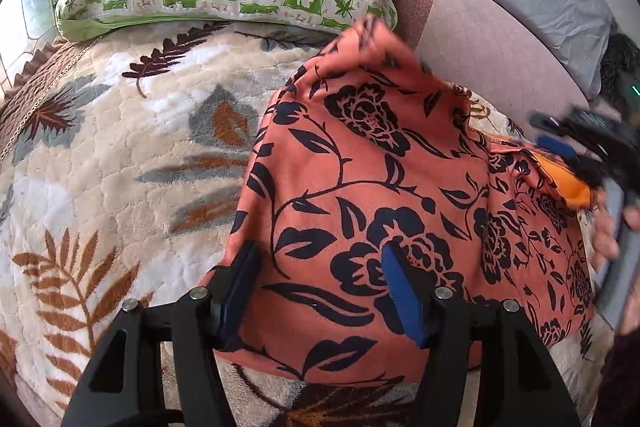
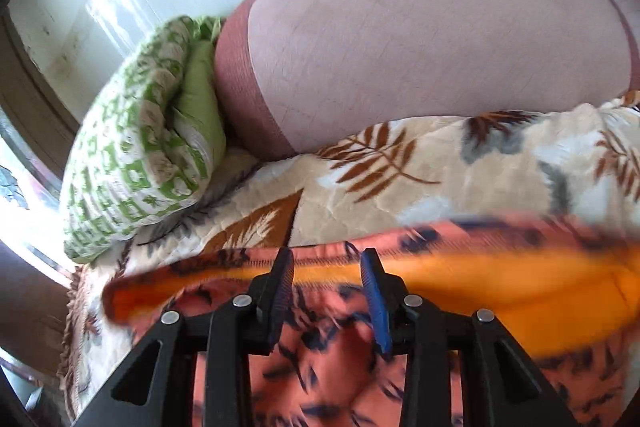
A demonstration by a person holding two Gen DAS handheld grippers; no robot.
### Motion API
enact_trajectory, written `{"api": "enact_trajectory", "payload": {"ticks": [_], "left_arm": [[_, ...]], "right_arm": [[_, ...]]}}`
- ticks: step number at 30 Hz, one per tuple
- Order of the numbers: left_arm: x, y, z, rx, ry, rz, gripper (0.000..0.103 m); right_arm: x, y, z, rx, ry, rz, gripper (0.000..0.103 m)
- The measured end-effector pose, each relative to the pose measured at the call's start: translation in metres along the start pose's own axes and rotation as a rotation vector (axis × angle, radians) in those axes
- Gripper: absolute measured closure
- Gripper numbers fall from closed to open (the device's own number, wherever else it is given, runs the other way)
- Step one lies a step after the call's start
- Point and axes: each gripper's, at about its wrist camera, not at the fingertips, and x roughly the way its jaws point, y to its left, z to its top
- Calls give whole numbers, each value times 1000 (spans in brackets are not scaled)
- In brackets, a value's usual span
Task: Fold small clothes
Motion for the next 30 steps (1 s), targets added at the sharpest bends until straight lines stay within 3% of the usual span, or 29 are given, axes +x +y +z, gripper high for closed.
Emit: {"api": "enact_trajectory", "payload": {"ticks": [3,9,13,16,18,19,21,23,25,28,30], "left_arm": [[-3,2,0,-15,-3,-2,39],[-9,0,-6,-17,-4,18,39],[-9,-3,-8,16,-4,36,39],[-7,2,-4,-3,-5,29,39],[-6,5,0,-16,-16,37,39],[-4,7,1,-21,-17,37,39],[-2,9,3,-20,-11,39,39],[-3,10,4,-19,-11,49,39],[-7,10,3,-25,-20,66,39],[-7,17,0,-44,-20,151,39],[-1,29,-2,-105,24,115,39]], "right_arm": [[-28,-20,-21,-35,26,-28,64],[-22,-64,-37,-10,86,-157,64],[24,-62,-19,-17,139,-204,64],[54,-48,2,-15,121,-212,63],[73,-39,13,-27,117,-270,63],[81,-37,18,-27,117,-291,56],[87,-34,29,-21,97,-326,55],[78,-31,34,13,79,-285,55],[56,-21,31,27,30,-183,54],[37,7,15,-24,52,-53,54],[32,27,-1,-63,80,11,54]]}}
